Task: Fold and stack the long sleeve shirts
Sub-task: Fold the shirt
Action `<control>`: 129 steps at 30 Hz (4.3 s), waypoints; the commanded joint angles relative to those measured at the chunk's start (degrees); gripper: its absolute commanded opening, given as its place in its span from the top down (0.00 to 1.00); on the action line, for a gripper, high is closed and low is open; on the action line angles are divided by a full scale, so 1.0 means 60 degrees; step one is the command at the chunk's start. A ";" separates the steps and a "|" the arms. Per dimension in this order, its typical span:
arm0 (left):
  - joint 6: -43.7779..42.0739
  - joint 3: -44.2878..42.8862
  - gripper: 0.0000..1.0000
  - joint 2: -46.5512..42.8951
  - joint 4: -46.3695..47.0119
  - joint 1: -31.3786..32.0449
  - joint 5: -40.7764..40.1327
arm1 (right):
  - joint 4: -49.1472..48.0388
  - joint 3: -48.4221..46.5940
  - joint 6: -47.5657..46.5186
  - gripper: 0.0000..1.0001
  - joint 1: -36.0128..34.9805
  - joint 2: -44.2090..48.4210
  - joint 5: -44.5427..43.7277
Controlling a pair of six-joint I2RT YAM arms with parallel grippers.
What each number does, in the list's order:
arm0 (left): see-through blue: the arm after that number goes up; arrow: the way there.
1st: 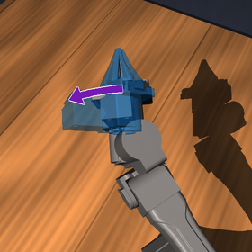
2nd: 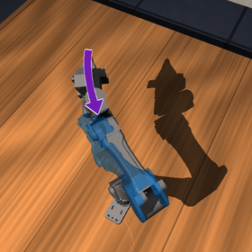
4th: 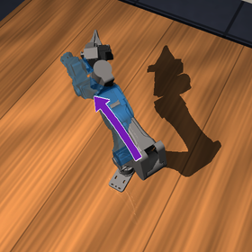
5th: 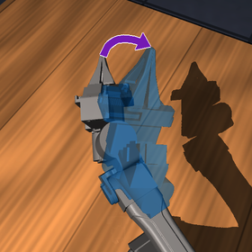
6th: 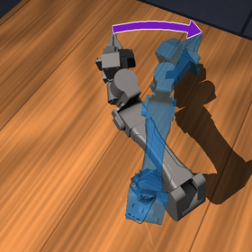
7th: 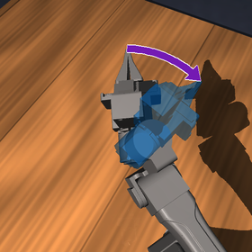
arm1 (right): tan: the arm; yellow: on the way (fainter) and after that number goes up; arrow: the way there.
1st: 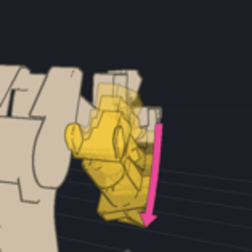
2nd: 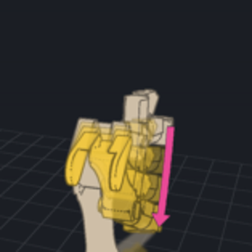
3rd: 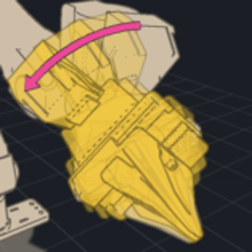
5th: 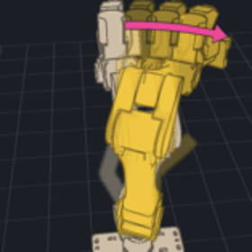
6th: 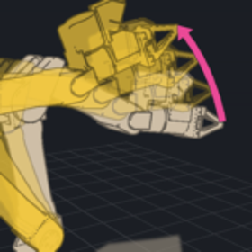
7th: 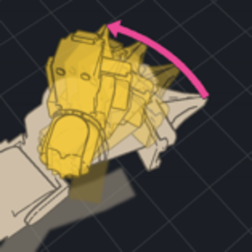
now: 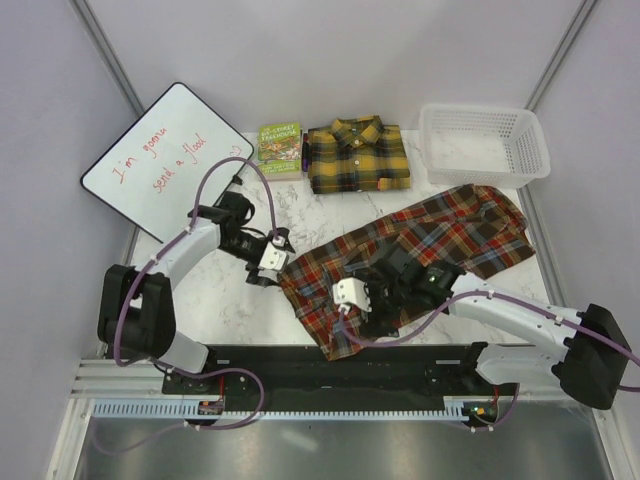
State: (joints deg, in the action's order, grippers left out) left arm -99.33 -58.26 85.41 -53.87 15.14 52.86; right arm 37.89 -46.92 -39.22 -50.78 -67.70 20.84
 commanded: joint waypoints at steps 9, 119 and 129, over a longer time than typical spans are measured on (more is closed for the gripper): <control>-0.3747 0.0188 0.13 0.1732 0.0657 0.0407 -0.0898 | -0.1993 0.1242 -0.0831 0.08 -0.2961 -0.0580 -0.1598; 0.5934 -0.0354 0.96 0.2172 0.0864 0.5651 -0.2160 | 0.2767 0.0363 -0.3393 0.84 -0.0472 -0.2134 -0.2842; 0.7677 -0.1362 0.96 0.3123 0.0497 0.4642 -0.2102 | 0.1902 -0.0544 -0.4520 0.83 0.1883 -0.2910 -0.3181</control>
State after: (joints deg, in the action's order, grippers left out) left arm -59.61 -62.30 101.84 -46.70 46.52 39.72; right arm 50.59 -45.74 -61.39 -45.15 -83.02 4.14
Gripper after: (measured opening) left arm 0.044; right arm 0.162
